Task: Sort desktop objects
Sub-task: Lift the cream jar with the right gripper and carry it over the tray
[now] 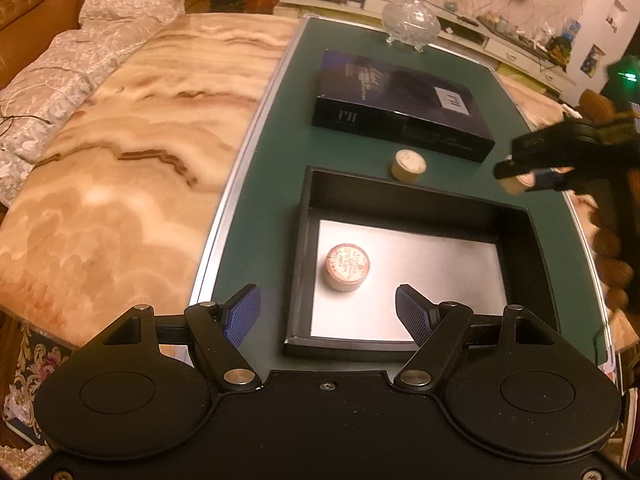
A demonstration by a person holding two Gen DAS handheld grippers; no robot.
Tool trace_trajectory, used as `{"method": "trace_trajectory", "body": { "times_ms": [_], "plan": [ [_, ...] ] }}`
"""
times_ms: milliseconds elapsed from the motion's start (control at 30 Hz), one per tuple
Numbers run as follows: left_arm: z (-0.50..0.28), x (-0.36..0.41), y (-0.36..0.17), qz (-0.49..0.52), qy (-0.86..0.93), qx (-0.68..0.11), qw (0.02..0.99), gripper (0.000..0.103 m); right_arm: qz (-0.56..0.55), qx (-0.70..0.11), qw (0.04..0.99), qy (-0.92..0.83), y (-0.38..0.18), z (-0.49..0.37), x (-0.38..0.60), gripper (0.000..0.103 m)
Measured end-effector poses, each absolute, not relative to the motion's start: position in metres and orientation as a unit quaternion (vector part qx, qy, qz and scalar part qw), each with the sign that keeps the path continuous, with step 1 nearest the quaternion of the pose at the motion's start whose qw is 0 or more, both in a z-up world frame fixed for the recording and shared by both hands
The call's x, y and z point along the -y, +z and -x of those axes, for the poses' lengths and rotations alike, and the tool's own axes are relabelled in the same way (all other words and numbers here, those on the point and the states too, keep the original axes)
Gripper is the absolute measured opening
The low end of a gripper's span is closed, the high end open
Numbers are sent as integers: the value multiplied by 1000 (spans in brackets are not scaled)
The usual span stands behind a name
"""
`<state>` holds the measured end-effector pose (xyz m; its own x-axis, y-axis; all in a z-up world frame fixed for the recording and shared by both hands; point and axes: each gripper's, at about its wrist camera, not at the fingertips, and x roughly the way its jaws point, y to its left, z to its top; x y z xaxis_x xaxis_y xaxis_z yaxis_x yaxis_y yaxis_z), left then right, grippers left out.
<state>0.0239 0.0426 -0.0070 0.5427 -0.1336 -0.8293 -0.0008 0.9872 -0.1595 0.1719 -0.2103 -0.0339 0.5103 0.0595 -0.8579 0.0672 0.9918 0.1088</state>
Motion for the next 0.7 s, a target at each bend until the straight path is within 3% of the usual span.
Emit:
{"method": "trace_trajectory", "body": {
  "times_ms": [300, 700],
  "plan": [
    [-16, -50, 1, 74, -30, -465, 882, 74, -55, -492, 868, 36, -18, -120, 176, 45],
    [-5, -57, 5, 79, -28, -459, 885, 74, -36, -532, 845, 44, -60, -101, 128, 45]
  ]
}}
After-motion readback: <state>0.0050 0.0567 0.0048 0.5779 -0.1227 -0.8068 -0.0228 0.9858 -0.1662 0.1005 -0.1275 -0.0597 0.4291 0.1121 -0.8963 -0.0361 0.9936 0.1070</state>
